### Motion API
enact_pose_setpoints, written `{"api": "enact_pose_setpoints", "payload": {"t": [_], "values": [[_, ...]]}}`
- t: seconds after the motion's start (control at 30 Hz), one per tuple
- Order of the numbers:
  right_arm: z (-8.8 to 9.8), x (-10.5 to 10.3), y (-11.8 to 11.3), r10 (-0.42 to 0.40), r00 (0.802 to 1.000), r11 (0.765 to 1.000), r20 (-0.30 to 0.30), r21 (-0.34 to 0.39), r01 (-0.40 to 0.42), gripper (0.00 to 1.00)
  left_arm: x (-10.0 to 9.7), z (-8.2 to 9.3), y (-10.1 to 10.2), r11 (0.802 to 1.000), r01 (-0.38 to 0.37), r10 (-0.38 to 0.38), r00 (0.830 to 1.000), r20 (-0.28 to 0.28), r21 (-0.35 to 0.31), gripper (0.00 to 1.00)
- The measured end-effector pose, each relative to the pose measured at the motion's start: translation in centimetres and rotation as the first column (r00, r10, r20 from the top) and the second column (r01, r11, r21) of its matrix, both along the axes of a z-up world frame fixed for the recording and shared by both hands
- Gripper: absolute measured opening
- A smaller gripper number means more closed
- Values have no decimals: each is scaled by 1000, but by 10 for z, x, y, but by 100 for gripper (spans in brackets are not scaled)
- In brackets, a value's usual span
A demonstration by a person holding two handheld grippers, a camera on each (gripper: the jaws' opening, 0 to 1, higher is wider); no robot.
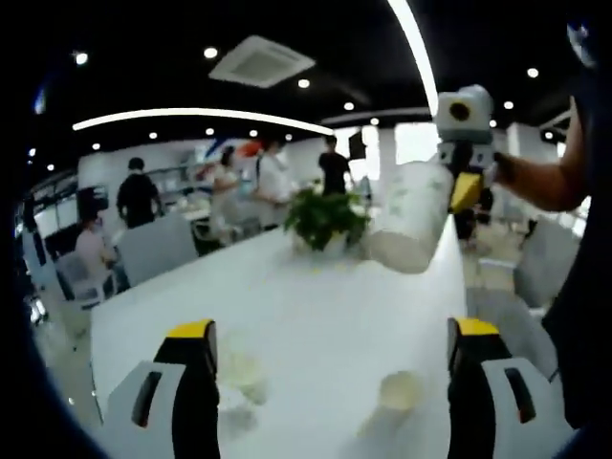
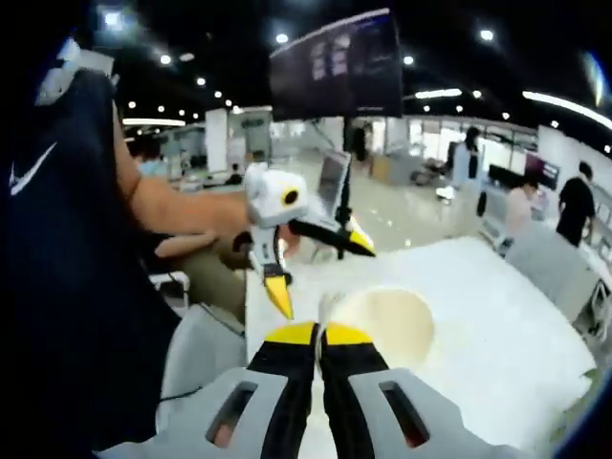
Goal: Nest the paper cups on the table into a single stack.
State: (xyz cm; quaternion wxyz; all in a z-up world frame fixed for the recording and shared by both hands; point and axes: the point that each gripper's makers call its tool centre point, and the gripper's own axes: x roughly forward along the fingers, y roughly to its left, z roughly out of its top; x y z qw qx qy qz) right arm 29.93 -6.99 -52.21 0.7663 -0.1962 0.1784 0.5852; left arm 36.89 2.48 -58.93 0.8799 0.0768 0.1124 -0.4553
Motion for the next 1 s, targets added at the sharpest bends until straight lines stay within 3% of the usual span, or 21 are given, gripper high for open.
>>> {"api": "enact_pose_setpoints", "payload": {"t": [0.13, 0.23, 0.33, 0.47, 0.53, 0.63, 0.67, 0.73, 0.87, 1.0], "values": [[4, 11, -4, -29, 999, 996, 34, -87, 32, 0, 13, -12, 22, 996, -87, 87, 996, -7, 18, 98], [7, 19, -8, -32, 997, 980, 63, -192, 43, 0, 18, -18, 33, 993, -113, 113, 994, 6, 42, 98], [7, 16, -9, -23, 999, 957, 23, -288, 29, 0, 19, -21, 40, 993, -119, 120, 993, -19, 26, 98], [3, 18, -12, -20, 1000, 888, 9, -459, 22, 0, 23, -26, 53, 986, -166, 166, 986, -30, 22, 98], [0, 13, -10, 20, 1000, 853, -16, -520, -26, 0, 22, -30, 56, 984, -177, 178, 983, -45, 26, 98], [-8, 13, -14, 59, 996, 766, -61, -637, -84, 0, 21, -32, 60, 982, -189, 190, 981, -47, 23, 98], [-9, 17, -16, 64, 996, 723, -57, -686, -85, 0, 22, -33, 62, 980, -196, 197, 979, -48, 24, 98], [-10, 20, -14, 68, 995, 677, -66, -730, -95, 0, 20, -36, 64, 979, -199, 201, 979, -45, 44, 98], [-10, 18, -9, 47, 992, 618, -115, -777, -120, 0, 16, -43, 69, 977, -196, 199, 979, -32, 77, 98], [-11, 13, -2, 48, 988, 588, -145, -796, -145, 0, 12, -45, 75, 976, -206, 209, 977, -44, 68, 98]]}}
